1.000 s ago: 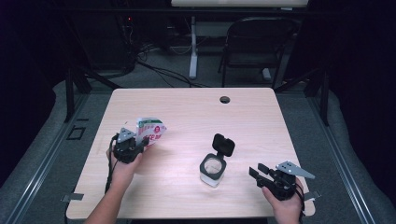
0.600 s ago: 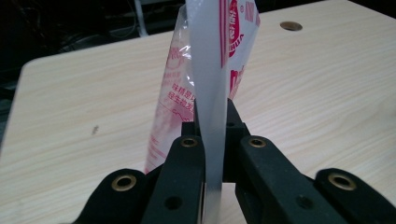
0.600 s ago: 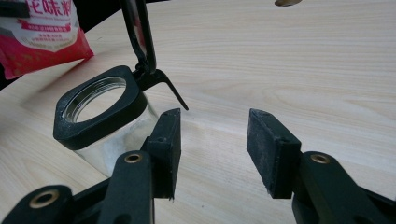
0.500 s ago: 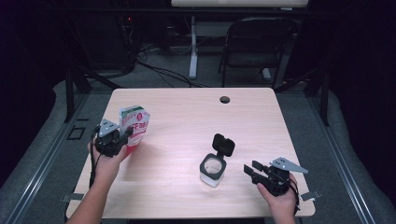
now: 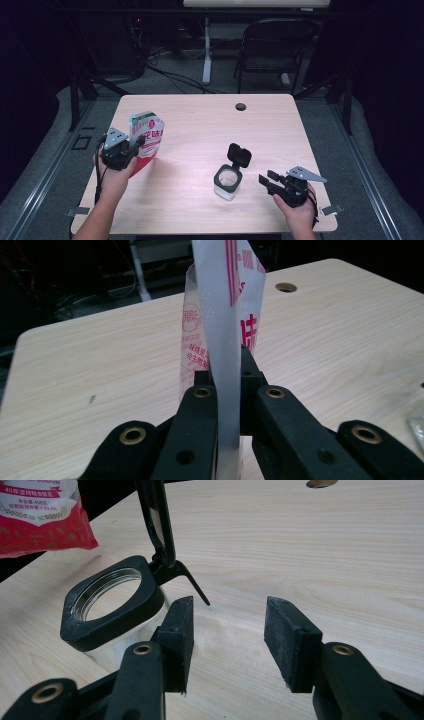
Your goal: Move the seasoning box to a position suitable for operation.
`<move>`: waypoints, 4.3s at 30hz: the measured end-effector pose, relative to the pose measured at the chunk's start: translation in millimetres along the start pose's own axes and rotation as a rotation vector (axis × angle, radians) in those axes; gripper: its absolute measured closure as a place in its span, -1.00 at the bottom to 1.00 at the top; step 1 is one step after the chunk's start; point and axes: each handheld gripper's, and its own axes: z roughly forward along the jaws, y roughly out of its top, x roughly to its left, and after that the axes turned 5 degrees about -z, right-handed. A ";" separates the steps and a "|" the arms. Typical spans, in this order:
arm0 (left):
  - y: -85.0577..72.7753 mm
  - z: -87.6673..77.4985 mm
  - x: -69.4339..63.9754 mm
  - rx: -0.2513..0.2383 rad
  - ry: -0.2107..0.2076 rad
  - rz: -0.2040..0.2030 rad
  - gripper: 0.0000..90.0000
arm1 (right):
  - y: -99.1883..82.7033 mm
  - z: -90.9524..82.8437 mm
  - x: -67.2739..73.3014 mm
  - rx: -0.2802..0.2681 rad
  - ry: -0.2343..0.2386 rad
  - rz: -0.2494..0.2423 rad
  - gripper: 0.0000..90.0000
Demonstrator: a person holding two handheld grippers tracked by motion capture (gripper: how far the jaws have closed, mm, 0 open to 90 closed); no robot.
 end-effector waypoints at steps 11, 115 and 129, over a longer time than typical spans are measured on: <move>-4.7 16.9 -39.0 0.037 -0.126 0.055 1.00 | 0.1 -1.0 -0.7 0.002 -0.005 0.000 0.22; -80.6 6.9 -60.3 0.088 -0.351 -0.018 0.80 | 50.8 115.3 137.6 0.194 0.350 -0.321 0.96; -68.7 -0.6 -64.6 0.036 -0.352 0.009 0.88 | 57.2 111.1 137.7 0.157 0.321 -0.335 1.00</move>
